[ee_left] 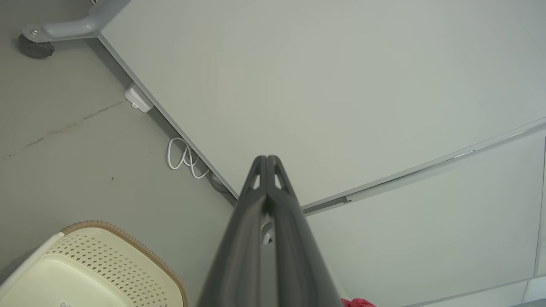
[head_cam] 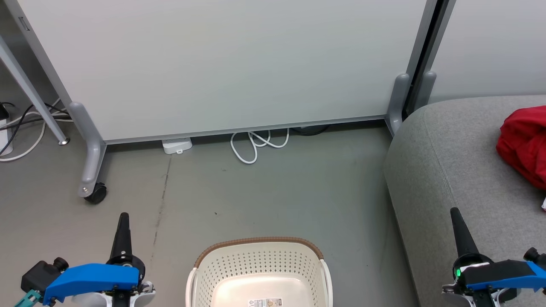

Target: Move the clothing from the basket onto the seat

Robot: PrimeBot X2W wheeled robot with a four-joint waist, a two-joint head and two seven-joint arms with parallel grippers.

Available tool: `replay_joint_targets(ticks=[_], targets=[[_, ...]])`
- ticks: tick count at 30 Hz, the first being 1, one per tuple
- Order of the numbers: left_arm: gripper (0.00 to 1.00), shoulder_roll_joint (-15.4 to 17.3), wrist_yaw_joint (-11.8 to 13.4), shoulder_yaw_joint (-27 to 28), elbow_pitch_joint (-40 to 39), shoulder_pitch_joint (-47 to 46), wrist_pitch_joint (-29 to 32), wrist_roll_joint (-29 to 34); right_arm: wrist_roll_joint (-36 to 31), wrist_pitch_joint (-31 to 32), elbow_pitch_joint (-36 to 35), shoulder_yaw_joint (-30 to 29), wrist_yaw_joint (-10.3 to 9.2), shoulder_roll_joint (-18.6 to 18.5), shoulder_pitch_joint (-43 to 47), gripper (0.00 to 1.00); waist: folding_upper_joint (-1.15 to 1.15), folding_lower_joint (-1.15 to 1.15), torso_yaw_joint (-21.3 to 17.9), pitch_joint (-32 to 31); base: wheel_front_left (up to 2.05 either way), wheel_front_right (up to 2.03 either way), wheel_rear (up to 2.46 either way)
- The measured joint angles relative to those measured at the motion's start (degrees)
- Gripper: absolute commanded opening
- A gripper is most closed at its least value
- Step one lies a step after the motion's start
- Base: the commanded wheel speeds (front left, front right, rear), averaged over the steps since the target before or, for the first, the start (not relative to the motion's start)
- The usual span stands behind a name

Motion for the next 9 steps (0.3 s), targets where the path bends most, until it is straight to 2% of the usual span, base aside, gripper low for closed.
replay_joint_targets(ticks=[9], targets=[[0.0, 0.0, -0.2, 0.7, -0.3, -0.3, 1.3, -5.2, 5.1, 1.4, 0.0, -0.2, 0.0, 0.0, -0.6, 0.0, 0.0, -0.01, -0.3, 0.1, 0.0, 0.0, 0.0]])
